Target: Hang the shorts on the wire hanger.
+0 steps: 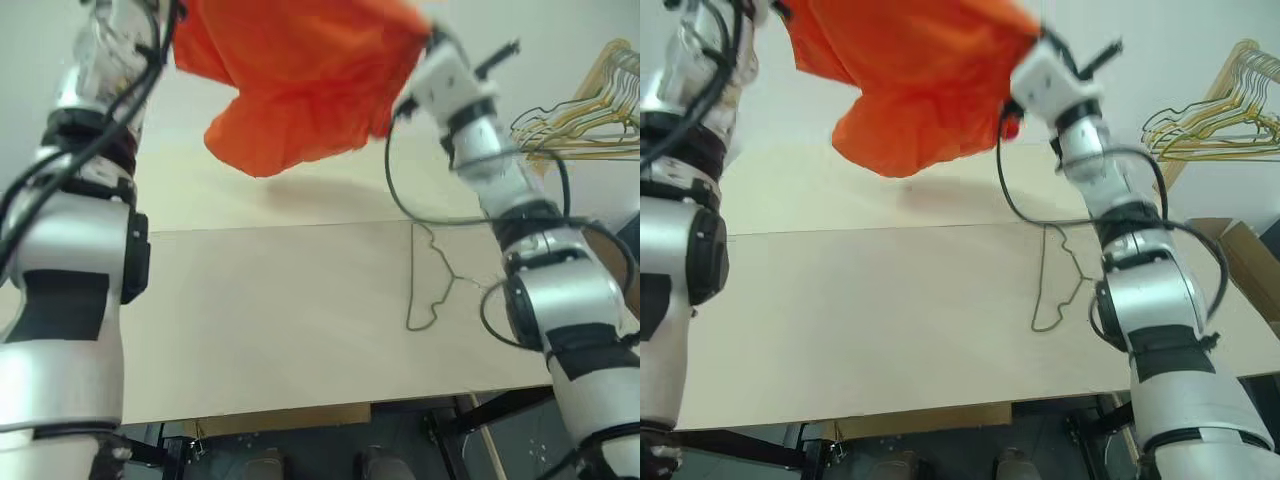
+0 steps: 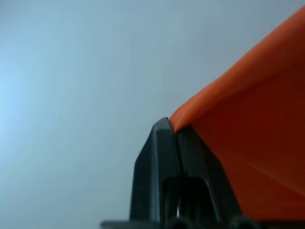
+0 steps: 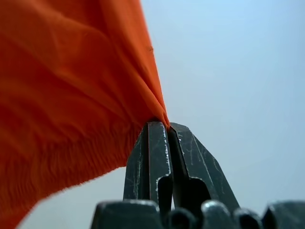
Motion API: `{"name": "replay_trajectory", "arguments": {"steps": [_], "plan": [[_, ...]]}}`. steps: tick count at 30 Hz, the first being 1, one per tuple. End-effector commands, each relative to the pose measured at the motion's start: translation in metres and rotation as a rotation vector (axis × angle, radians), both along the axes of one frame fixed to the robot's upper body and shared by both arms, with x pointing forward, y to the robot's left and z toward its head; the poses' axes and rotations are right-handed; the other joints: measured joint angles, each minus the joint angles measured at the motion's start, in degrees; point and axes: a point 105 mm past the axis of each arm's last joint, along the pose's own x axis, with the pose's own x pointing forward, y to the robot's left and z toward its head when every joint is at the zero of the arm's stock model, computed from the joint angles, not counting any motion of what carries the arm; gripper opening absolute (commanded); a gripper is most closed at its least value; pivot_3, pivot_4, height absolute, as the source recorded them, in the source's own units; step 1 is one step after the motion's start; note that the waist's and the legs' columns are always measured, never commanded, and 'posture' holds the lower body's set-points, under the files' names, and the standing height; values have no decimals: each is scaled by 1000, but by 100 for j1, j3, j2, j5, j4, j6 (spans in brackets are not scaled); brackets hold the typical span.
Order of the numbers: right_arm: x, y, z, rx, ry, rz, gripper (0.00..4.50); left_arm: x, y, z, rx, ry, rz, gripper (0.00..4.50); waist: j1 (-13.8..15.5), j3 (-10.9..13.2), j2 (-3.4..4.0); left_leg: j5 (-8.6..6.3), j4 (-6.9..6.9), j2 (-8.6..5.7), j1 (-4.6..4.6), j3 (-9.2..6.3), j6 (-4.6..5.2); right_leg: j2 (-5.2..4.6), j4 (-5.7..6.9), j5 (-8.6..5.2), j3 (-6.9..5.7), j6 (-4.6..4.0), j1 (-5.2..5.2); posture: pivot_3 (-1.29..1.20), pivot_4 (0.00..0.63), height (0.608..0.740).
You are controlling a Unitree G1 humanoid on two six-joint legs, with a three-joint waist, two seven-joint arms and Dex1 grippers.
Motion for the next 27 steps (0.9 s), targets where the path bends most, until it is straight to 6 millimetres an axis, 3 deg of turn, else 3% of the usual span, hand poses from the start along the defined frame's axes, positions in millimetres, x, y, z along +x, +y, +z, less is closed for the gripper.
{"name": "replay_trajectory", "arguments": {"steps": [1,3,6,12,13,18,20,27], "plan": [[-11,-3,-27,-163,45,78,0,-7,-5,-33,50,105,-200,59,-44,0,0,-1,5,2,9,2,2,2,9,0,1,0,8,74,0,740],[-23,-5,-73,-312,160,161,0,-17,-6,-89,78,277,-360,59,-113,-9,15,-1,10,2,16,2,4,2,21,2,9,-1,9,74,0,740],[-40,-4,-113,-424,283,273,0,-52,-4,-145,82,494,-496,59,-267,-11,19,-3,11,9,18,-4,6,2,20,-1,21,2,8,77,0,740],[-75,-1,-163,-606,461,476,0,-135,-2,-217,209,925,-621,59,-492,-11,18,-12,28,18,33,-43,22,4,46,3,57,3,12,88,0,740],[-81,-2,-170,-630,483,501,0,-148,1,-227,239,1010,-627,59,-479,-11,18,-42,26,16,60,-43,74,5,52,2,61,3,37,88,0,740],[-100,-4,-198,-738,585,574,0,-206,14,-259,451,1354,-657,59,-356,-4,14,-65,10,17,285,-16,107,-2,11,-13,65,-3,251,82,0,740],[-110,-5,-210,-791,611,601,0,-224,17,-268,513,1454,-659,59,-284,-4,11,-68,6,23,350,-10,109,-11,13,-58,65,-42,306,79,0,740],[-134,-23,-239,-932,693,619,0,-253,3,-282,506,1534,-696,59,-160,-5,8,-69,6,11,346,-2,111,-28,39,-77,70,-44,296,60,0,740]]}}
